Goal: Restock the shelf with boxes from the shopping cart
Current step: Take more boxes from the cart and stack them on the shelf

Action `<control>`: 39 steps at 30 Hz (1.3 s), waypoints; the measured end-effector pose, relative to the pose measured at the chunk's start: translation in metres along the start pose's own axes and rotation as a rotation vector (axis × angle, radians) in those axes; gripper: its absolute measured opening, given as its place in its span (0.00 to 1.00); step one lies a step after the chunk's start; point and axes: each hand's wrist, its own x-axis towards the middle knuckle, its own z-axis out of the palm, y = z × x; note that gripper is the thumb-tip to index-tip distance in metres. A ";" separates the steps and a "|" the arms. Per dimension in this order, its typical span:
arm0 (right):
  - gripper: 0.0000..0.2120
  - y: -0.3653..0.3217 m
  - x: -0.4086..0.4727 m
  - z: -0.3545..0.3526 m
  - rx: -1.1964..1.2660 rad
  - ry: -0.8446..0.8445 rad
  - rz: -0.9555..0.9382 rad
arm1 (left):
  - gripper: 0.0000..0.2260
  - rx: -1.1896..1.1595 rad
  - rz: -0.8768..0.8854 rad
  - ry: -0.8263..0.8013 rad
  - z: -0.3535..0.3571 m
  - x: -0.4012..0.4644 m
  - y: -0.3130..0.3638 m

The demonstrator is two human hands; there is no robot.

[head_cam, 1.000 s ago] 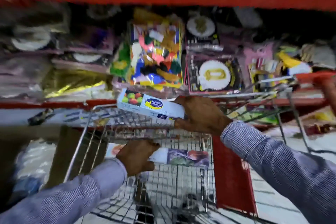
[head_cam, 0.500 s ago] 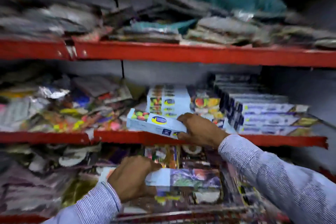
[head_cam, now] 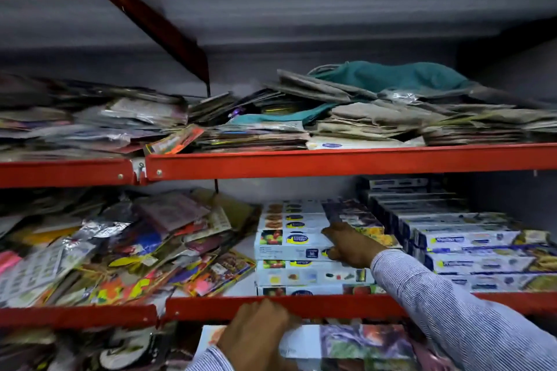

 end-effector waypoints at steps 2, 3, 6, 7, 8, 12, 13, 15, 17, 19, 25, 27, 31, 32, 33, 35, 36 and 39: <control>0.25 0.006 0.007 0.003 0.020 -0.003 0.011 | 0.24 -0.010 -0.015 -0.042 -0.003 0.008 -0.001; 0.25 0.008 0.009 0.003 0.025 -0.001 0.014 | 0.24 -0.010 -0.021 -0.052 -0.001 0.012 -0.003; 0.25 0.012 0.013 0.005 0.042 0.015 0.016 | 0.25 0.041 -0.056 -0.081 0.003 0.023 -0.007; 0.25 0.012 0.014 0.005 0.041 0.022 0.014 | 0.25 0.061 -0.061 -0.093 0.005 0.026 -0.008; 0.24 0.013 0.015 0.006 0.044 0.033 0.007 | 0.25 0.071 -0.070 -0.104 0.005 0.028 -0.008; 0.21 0.015 0.015 0.007 0.009 0.061 -0.017 | 0.27 0.063 -0.077 -0.122 0.006 0.036 -0.008; 0.21 0.014 0.014 0.007 0.000 0.074 -0.021 | 0.27 0.063 -0.076 -0.119 0.006 0.037 -0.007; 0.21 0.014 0.013 0.007 -0.011 0.115 -0.037 | 0.27 0.064 -0.082 -0.119 0.007 0.041 -0.007; 0.18 0.014 0.011 0.005 -0.046 0.172 -0.063 | 0.28 0.080 -0.089 -0.131 0.011 0.045 -0.008; 0.16 0.013 0.009 0.002 -0.061 0.203 -0.060 | 0.30 0.102 -0.098 -0.132 0.013 0.049 -0.009; 0.19 0.016 0.014 0.000 -0.010 0.140 -0.024 | 0.31 0.132 -0.075 -0.084 0.014 0.057 -0.012; 0.20 0.017 0.016 0.001 -0.001 0.126 -0.012 | 0.31 0.137 -0.078 -0.065 0.017 0.060 -0.015; 0.21 0.019 0.018 0.000 0.029 0.098 -0.005 | 0.30 0.137 -0.060 -0.002 0.016 0.067 -0.020; 0.21 0.021 0.019 -0.001 0.032 0.091 -0.013 | 0.29 0.128 -0.052 0.018 0.014 0.070 -0.021; 0.21 0.022 0.020 -0.003 0.032 0.081 -0.021 | 0.28 0.125 -0.044 0.045 0.010 0.074 -0.021; 0.20 0.024 0.023 -0.009 0.025 0.049 -0.036 | 0.27 0.125 -0.053 0.092 0.005 0.084 -0.023; 0.20 0.025 0.024 -0.012 0.024 0.027 -0.040 | 0.27 0.125 -0.064 0.108 0.002 0.089 -0.024; 0.22 0.026 0.028 -0.022 0.007 -0.047 -0.039 | 0.27 0.116 -0.070 0.146 -0.003 0.104 -0.025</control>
